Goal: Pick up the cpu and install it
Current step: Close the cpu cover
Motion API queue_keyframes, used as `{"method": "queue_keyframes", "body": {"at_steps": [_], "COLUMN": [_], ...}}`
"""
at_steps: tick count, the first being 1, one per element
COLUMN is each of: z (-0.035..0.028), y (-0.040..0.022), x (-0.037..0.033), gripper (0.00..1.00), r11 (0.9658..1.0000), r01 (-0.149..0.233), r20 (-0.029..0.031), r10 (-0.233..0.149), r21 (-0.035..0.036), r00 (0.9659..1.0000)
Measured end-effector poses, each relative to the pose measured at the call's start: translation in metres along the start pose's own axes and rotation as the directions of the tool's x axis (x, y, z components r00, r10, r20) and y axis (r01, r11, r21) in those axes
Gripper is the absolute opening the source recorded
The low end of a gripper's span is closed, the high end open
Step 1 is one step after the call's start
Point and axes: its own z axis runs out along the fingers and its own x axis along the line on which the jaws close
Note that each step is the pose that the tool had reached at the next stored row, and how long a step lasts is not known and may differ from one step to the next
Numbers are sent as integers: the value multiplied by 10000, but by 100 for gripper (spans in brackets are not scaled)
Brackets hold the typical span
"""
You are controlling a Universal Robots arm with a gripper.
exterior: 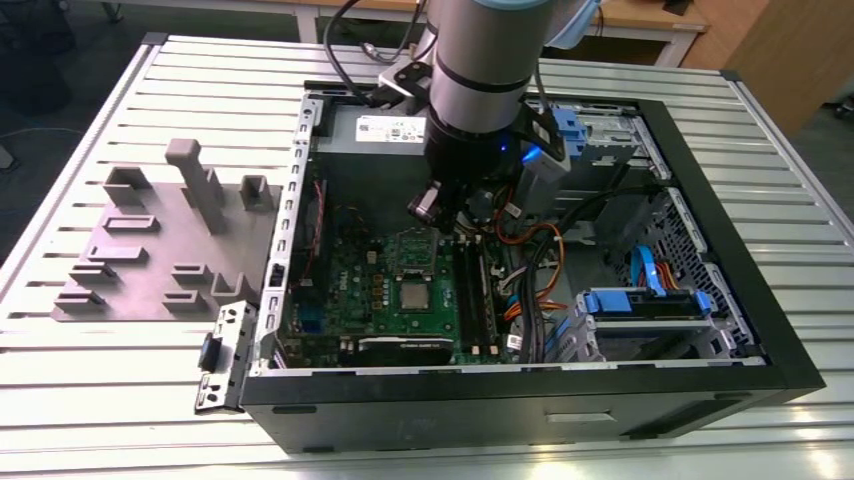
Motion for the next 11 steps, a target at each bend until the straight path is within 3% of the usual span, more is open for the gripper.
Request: {"method": "queue_keyframes", "body": {"at_steps": [11], "z": [-20], "y": [4], "x": [2], "gripper": [11], "r11": [10000], "r01": [12], "r20": [-10], "r10": [-12], "r21": [7], "r00": [10000]}}
